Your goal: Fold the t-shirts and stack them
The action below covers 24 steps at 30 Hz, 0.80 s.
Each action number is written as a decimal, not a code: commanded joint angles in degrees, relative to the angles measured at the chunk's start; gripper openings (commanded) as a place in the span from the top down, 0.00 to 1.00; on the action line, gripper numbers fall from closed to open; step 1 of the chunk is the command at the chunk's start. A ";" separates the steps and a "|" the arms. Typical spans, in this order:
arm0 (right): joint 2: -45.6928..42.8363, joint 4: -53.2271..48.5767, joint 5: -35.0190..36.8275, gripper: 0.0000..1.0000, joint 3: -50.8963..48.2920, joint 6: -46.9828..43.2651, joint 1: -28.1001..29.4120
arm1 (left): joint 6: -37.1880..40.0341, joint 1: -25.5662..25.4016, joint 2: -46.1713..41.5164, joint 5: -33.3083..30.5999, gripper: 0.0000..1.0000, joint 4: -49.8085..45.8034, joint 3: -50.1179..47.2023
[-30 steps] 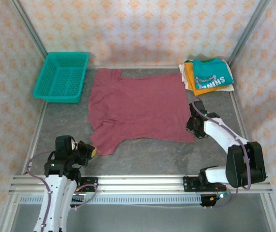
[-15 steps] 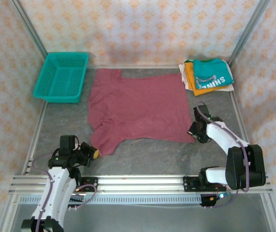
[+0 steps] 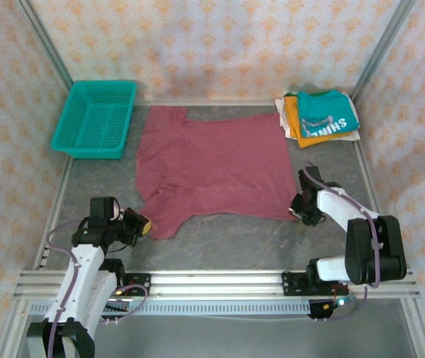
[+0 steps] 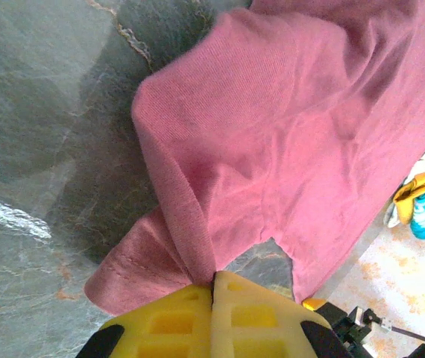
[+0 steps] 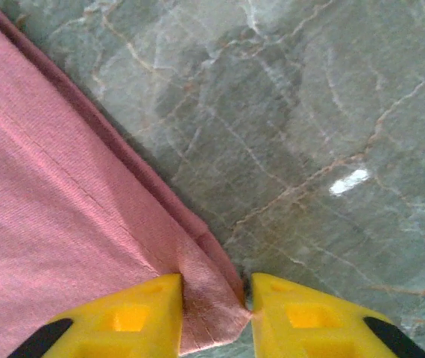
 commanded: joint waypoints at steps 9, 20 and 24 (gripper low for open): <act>-8.85 -4.49 1.31 1.00 -0.04 -0.91 0.32 | -2.47 0.47 -10.04 0.86 1.00 -6.66 1.66; -15.60 -11.33 -3.64 1.00 3.96 -1.05 0.32 | -12.78 1.40 -21.97 1.78 1.00 -13.67 8.35; -15.41 -11.92 -4.07 1.00 5.88 -1.02 0.32 | -8.65 3.27 -15.45 3.73 1.00 -13.41 10.96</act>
